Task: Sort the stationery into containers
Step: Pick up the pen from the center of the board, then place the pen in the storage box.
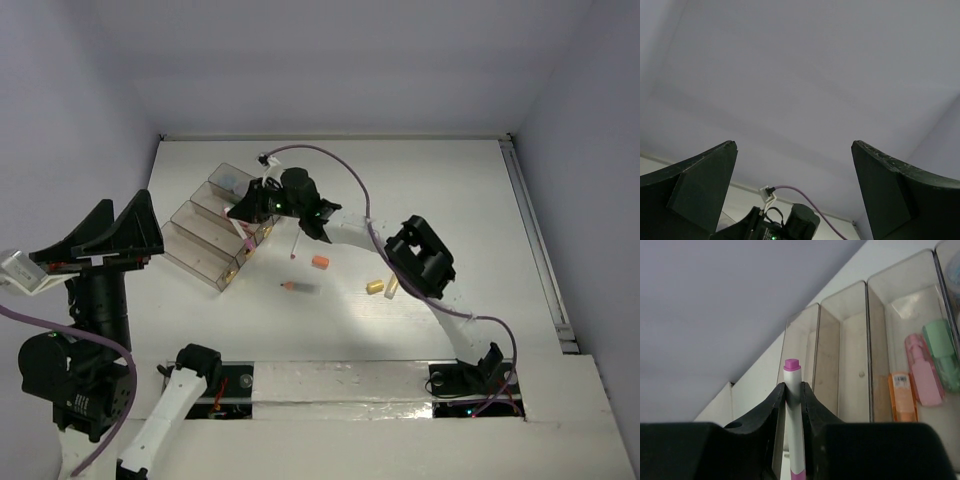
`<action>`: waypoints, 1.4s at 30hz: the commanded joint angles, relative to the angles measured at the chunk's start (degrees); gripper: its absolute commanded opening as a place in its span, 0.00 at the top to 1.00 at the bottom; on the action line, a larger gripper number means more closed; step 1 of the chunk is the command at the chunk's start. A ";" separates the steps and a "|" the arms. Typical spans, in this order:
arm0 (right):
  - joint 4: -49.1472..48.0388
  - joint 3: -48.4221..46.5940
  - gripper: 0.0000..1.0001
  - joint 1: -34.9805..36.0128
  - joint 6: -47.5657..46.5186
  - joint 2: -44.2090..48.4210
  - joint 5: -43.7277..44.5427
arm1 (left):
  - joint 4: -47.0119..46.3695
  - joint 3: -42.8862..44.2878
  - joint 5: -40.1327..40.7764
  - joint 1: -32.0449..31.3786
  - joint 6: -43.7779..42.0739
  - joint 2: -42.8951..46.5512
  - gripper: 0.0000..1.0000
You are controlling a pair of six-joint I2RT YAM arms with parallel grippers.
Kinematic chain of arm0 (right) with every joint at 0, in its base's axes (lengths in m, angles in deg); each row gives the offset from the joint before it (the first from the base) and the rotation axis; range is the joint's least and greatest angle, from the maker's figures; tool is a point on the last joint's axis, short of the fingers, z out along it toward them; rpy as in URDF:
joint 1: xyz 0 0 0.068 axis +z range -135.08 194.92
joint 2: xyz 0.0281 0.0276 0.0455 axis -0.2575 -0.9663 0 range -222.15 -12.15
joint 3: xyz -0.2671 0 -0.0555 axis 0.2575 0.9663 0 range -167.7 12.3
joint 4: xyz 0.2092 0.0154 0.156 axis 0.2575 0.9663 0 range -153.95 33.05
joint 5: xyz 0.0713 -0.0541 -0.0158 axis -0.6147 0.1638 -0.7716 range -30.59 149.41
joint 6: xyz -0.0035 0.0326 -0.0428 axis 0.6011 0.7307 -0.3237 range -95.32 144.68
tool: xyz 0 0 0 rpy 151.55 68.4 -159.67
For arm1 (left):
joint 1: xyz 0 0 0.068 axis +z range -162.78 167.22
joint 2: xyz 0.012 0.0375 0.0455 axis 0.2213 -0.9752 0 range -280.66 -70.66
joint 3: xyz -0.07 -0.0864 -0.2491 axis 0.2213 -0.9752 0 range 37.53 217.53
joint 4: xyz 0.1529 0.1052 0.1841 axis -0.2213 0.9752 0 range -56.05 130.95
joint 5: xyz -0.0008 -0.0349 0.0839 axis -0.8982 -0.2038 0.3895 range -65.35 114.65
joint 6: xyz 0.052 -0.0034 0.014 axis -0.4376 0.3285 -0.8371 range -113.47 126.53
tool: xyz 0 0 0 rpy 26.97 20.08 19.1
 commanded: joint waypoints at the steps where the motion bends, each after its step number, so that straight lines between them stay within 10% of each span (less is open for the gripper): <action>1: -6.07 -8.24 1.00 0.86 0.67 -1.58 -1.51 | -1.79 1.69 -0.82 -0.33 -1.63 -2.08 0.01; 29: 1.75 -26.53 1.00 7.28 0.49 -18.82 -2.74 | -3.11 0.99 0.14 -0.33 -3.30 -0.15 0.01; 42: 7.37 -31.54 0.30 7.81 -2.84 -17.51 -3.80 | -3.03 2.57 -2.40 0.73 -2.77 -1.28 0.01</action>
